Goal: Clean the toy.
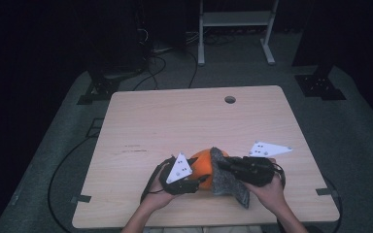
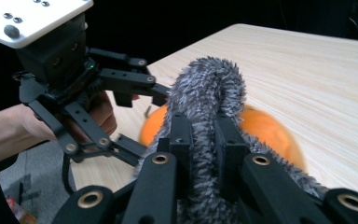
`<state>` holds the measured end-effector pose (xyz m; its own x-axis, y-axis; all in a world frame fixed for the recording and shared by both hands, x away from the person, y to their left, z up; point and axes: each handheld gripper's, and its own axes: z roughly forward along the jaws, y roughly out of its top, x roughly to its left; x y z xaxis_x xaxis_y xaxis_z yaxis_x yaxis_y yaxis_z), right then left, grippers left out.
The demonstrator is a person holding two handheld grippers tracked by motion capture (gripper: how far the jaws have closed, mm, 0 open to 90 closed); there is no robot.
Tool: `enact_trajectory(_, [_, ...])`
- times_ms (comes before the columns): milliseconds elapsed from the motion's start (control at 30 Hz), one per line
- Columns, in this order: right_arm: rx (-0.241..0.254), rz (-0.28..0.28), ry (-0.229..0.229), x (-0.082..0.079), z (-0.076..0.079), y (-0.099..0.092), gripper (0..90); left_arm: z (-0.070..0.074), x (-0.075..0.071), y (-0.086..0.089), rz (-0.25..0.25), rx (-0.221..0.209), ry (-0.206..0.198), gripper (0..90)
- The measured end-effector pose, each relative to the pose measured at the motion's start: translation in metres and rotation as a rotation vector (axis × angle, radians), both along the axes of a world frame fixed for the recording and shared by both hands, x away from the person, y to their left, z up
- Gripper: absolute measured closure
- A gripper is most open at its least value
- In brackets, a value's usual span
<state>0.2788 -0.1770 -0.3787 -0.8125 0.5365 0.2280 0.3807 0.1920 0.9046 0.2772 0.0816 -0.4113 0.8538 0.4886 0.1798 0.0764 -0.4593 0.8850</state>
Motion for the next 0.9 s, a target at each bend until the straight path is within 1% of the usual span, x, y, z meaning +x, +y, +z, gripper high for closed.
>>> enact_trajectory(33, [0.002,0.013,0.006,0.001,-0.001,0.005,79.7,-0.003,0.001,0.0,0.007,0.009,0.01,42.3])
enact_trajectory(67, [-0.01,0.016,0.01,0.003,-0.004,0.009,79.7,-0.007,0.002,0.0,0.015,0.03,0.011,42.3])
enact_trajectory(100, [-0.033,0.014,0.015,0.005,-0.008,0.012,79.7,-0.01,0.002,0.001,0.021,0.052,0.014,42.2])
enact_trajectory(133, [-0.046,0.008,0.031,0.007,-0.013,0.013,79.6,-0.014,0.003,0.001,0.021,0.064,0.022,42.0])
enact_trajectory(167, [-0.053,0.002,0.048,0.011,-0.018,0.012,79.6,-0.016,0.003,0.001,0.015,0.056,0.035,41.4])
enact_trajectory(233, [-0.034,-0.016,0.087,0.017,-0.026,0.005,79.6,-0.017,0.003,0.0,0.007,0.06,0.049,40.0])
enact_trajectory(267, [-0.028,-0.028,0.097,0.02,-0.027,0.0,79.6,-0.018,0.002,0.0,-0.002,0.062,0.053,39.2])
enact_trajectory(333, [-0.033,-0.05,0.112,0.021,-0.028,-0.007,79.5,-0.018,0.002,0.0,-0.037,0.065,0.088,36.3])
enact_trajectory(367, [-0.031,-0.051,0.121,0.021,-0.03,-0.009,79.6,-0.018,0.002,0.001,-0.05,0.06,0.094,35.2])
enact_trajectory(400, [-0.033,-0.045,0.127,0.019,-0.031,-0.01,79.5,-0.017,0.002,0.003,-0.067,0.046,0.11,33.5])
enact_trajectory(433, [-0.043,-0.041,0.128,0.017,-0.031,-0.01,79.5,-0.015,0.003,0.006,-0.083,0.008,0.129,31.6])
enact_trajectory(467, [-0.065,-0.038,0.123,0.014,-0.031,-0.009,79.4,-0.013,0.004,0.009,-0.093,-0.036,0.147,30.8])
enact_trajectory(500, [-0.08,-0.037,0.116,0.012,-0.031,-0.009,79.4,-0.008,0.005,0.015,-0.107,-0.103,0.165,30.7])
enact_trajectory(533, [-0.088,-0.029,0.121,0.01,-0.032,-0.011,79.4,-0.006,0.006,0.018,-0.103,-0.131,0.166,30.4])
enact_trajectory(567, [-0.089,-0.025,0.125,0.009,-0.033,-0.012,79.4,-0.004,0.007,0.019,-0.079,-0.141,0.162,29.8])
enact_trajectory(633, [-0.093,-0.012,0.134,0.006,-0.036,-0.015,79.3,-0.006,0.009,0.017,-0.041,-0.106,0.164,29.0])
enact_trajectory(667, [-0.093,-0.01,0.139,0.005,-0.036,-0.015,79.3,-0.011,0.01,0.014,-0.024,-0.077,0.18,28.9])
enact_trajectory(700, [-0.103,-0.001,0.134,0.003,-0.036,-0.015,79.3,-0.015,0.012,0.013,-0.026,-0.076,0.202,28.3])
enact_trajectory(733, [-0.113,0.006,0.129,0.0,-0.035,-0.014,79.3,-0.017,0.012,0.011,-0.027,-0.066,0.212,28.6])
enact_trajectory(767, [-0.125,0.015,0.118,-0.002,-0.034,-0.013,79.2,-0.018,0.011,0.01,-0.033,-0.046,0.215,30.1])
enact_trajectory(800, [-0.132,0.031,0.107,-0.005,-0.033,-0.01,79.2,-0.019,0.009,0.008,-0.044,-0.028,0.213,31.9])
enact_trajectory(833, [-0.131,0.052,0.099,-0.007,-0.031,-0.007,79.2,-0.019,0.007,0.005,-0.054,-0.012,0.203,33.2])
enact_trajectory(867, [-0.133,0.066,0.086,-0.008,-0.029,-0.003,79.2,-0.02,0.005,0.003,-0.065,0.008,0.191,34.3])
enact_trajectory(900, [-0.146,0.072,0.072,-0.009,-0.027,0.003,79.2,-0.02,0.002,0.0,-0.079,0.033,0.173,35.7])
